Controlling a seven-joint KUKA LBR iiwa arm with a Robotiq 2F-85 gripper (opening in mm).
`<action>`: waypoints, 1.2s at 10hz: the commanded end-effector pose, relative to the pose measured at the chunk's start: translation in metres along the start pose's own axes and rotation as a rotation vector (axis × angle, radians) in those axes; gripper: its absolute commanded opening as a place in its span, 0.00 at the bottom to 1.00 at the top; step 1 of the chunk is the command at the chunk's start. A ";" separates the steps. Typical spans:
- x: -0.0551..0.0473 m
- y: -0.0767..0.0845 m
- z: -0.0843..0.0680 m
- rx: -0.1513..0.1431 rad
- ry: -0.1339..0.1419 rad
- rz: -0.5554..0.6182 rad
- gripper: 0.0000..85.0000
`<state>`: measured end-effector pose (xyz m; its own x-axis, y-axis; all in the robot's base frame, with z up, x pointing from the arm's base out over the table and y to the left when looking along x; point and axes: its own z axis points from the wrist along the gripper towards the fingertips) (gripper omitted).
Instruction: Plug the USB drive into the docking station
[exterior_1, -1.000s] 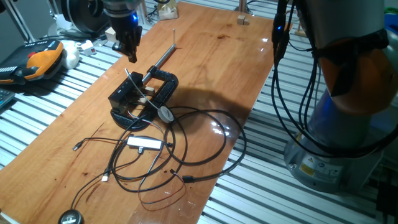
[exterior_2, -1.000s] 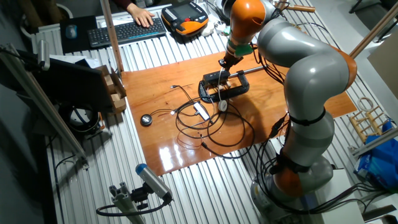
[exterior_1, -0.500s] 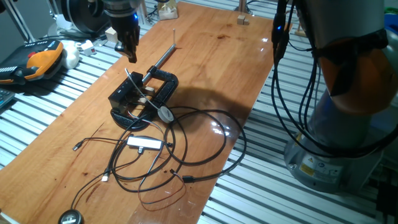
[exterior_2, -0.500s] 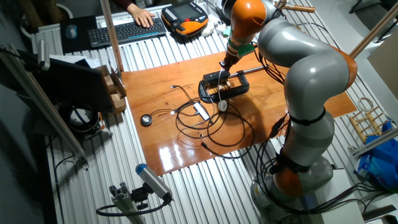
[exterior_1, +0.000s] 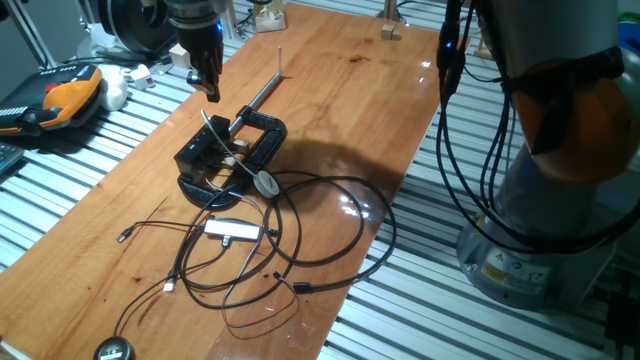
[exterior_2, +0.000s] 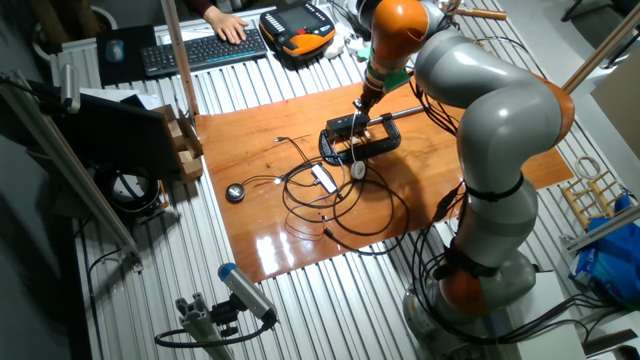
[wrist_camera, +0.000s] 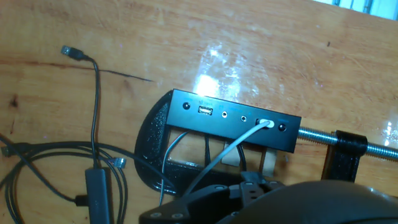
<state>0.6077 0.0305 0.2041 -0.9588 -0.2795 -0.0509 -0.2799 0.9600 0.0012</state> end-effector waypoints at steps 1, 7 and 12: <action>0.003 0.001 0.000 0.000 -0.001 0.000 0.00; 0.007 0.008 -0.001 0.006 0.033 0.176 0.00; 0.007 0.007 -0.001 0.041 0.047 0.195 0.00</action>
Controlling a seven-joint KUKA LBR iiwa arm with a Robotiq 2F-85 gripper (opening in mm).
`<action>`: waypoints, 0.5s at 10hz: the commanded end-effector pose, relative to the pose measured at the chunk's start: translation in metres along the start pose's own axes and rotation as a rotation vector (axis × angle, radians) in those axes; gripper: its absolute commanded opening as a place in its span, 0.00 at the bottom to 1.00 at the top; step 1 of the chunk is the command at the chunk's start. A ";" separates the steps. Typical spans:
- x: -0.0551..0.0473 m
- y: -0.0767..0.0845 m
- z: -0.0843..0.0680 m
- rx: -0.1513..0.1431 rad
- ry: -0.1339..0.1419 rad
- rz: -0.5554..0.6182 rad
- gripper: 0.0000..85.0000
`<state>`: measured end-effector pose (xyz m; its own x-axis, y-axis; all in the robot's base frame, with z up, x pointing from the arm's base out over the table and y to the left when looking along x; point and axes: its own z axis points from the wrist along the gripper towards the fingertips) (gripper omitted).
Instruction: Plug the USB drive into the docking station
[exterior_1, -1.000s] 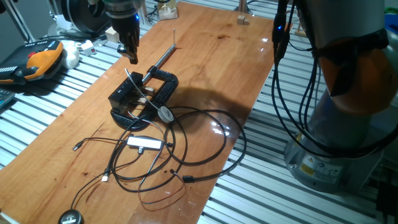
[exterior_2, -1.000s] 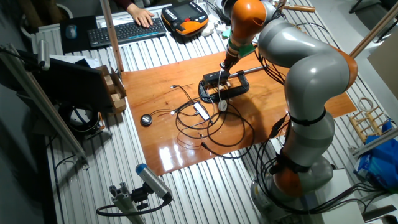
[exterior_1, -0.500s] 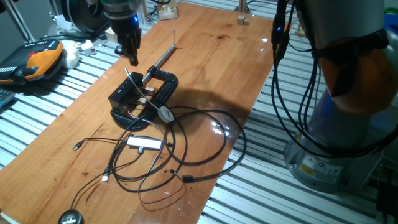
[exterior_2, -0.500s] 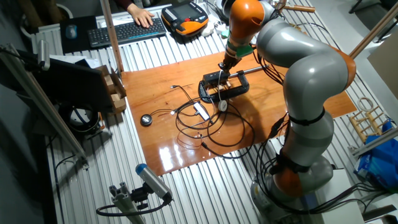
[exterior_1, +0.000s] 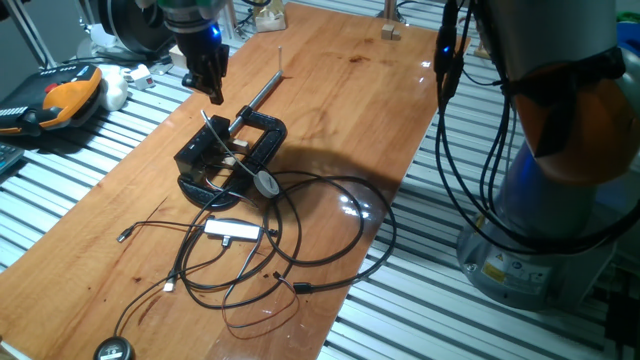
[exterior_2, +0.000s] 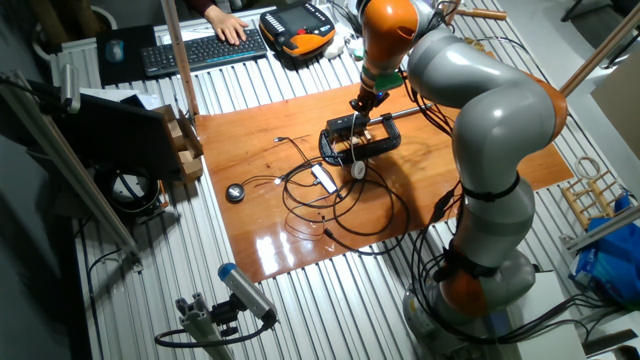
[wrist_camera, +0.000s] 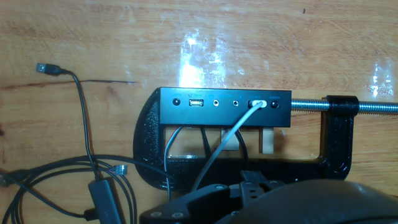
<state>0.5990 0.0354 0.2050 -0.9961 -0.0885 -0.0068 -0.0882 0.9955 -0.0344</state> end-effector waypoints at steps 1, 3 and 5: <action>0.000 0.000 0.000 0.000 0.000 -0.001 0.00; -0.001 0.000 0.000 0.006 0.001 -0.001 0.00; -0.002 0.000 0.000 0.011 0.001 0.000 0.00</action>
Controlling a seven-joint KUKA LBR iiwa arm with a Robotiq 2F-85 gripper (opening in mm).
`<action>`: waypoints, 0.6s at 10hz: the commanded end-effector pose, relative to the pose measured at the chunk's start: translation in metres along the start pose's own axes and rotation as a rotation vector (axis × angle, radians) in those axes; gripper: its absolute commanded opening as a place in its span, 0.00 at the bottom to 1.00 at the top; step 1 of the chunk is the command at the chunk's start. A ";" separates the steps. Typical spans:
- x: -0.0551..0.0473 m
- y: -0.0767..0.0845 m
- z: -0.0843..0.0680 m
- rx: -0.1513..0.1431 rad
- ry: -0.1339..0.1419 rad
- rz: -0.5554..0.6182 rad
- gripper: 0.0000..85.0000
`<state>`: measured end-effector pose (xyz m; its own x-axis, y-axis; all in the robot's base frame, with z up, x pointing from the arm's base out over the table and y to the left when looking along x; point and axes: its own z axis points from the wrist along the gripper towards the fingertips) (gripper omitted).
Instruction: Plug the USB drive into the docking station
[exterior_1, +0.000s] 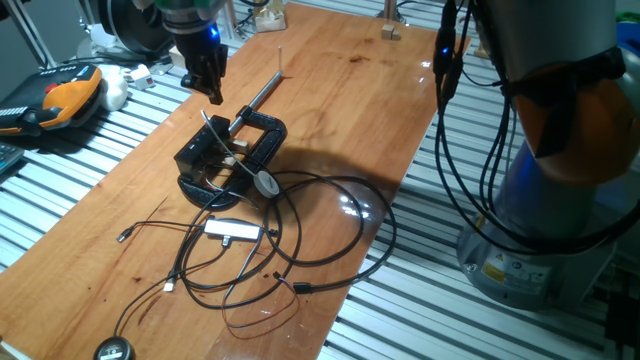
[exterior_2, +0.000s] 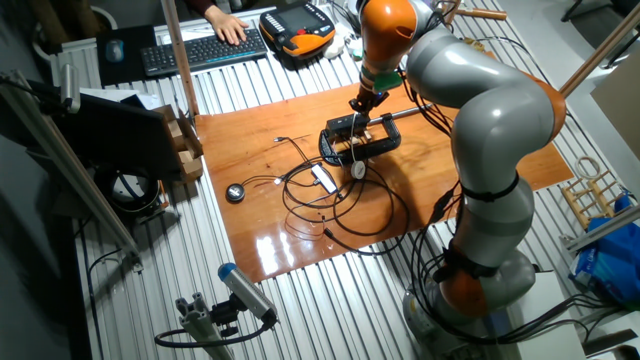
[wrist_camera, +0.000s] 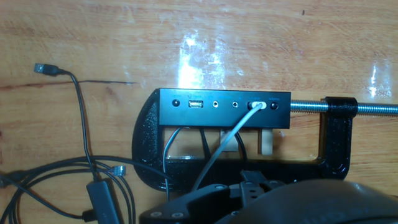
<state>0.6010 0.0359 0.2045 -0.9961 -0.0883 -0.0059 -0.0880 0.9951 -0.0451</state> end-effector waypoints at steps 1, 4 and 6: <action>-0.001 0.000 0.000 0.001 0.002 0.002 0.00; -0.004 -0.001 0.001 0.009 0.002 0.002 0.00; -0.004 -0.001 0.002 0.005 0.002 0.003 0.00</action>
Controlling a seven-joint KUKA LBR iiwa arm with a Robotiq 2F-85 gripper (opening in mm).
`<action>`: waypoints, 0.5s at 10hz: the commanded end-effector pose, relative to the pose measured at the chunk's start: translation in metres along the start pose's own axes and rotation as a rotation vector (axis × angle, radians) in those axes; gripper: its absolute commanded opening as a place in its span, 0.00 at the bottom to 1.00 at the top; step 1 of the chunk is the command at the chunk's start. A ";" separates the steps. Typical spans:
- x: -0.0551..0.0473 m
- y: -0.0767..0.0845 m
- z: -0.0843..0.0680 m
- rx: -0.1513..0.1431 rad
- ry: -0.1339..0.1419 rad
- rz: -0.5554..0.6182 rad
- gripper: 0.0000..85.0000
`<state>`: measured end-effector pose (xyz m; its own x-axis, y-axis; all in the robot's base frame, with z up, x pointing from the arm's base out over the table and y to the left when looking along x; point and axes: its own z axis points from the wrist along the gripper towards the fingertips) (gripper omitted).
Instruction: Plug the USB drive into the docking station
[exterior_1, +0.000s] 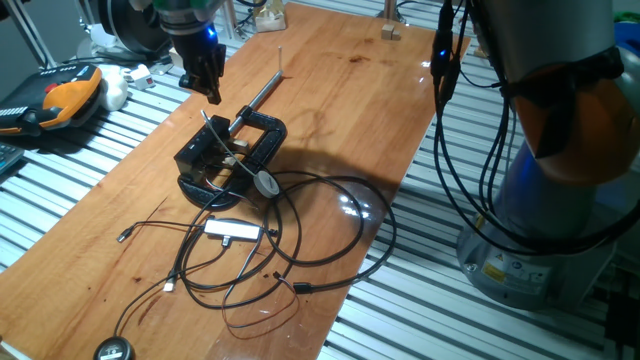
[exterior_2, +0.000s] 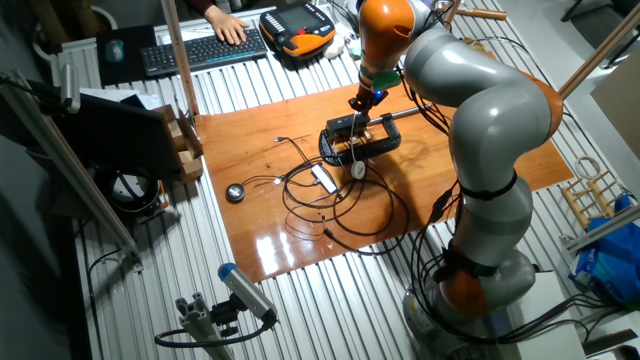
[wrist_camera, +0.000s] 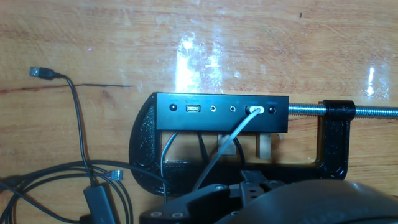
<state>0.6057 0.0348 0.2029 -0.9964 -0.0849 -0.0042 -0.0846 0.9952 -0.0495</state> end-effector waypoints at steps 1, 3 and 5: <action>0.000 0.000 0.000 0.000 0.000 0.000 0.00; -0.001 0.000 0.000 -0.001 0.000 -0.002 0.00; -0.001 0.000 0.000 -0.005 0.003 -0.002 0.00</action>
<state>0.6062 0.0348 0.2028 -0.9963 -0.0864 -0.0014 -0.0862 0.9953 -0.0448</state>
